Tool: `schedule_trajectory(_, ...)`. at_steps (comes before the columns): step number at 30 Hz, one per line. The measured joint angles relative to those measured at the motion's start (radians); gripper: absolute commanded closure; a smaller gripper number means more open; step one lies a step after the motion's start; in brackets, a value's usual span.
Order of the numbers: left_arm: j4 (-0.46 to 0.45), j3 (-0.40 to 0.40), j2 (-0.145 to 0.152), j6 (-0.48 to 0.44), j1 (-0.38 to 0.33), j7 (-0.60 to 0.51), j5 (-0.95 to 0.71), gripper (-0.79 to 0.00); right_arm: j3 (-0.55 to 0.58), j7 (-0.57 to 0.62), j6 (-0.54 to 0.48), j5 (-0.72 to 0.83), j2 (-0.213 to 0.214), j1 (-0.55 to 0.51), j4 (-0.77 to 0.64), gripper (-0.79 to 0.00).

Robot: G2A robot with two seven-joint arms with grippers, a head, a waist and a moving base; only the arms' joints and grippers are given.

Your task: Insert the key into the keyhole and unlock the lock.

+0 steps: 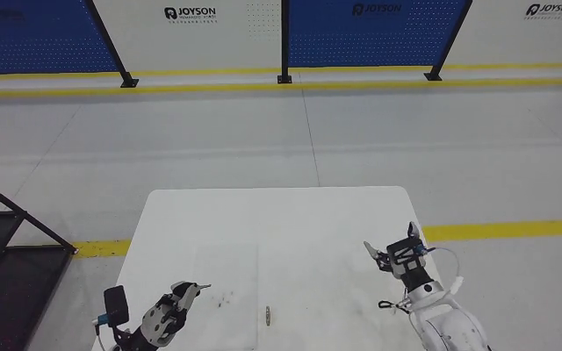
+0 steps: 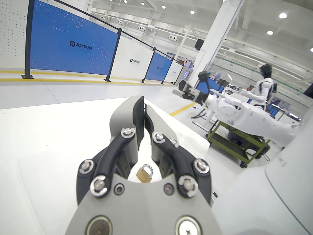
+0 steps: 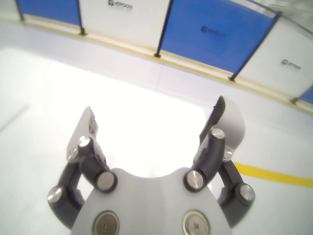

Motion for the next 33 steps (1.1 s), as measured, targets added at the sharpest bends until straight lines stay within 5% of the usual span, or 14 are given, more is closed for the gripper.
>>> schedule_trajectory(9,-0.001,0.000,0.000,0.001,0.000,-0.002,-0.001,0.000,-0.190,-0.055,-0.161,-0.222,0.008,-0.171,0.020,-0.785)
schedule_trajectory(21,-0.001,0.000,0.000,0.001,0.000,-0.002,-0.001,0.000,-0.442,-0.154,-0.089,-0.267,-0.022,-0.065,0.157,-0.785)
schedule_trajectory(33,-0.001,0.000,0.000,0.001,0.000,-0.002,-0.001,0.000,-0.451,-0.159,-0.076,-0.267,-0.024,-0.055,0.159,-0.785)
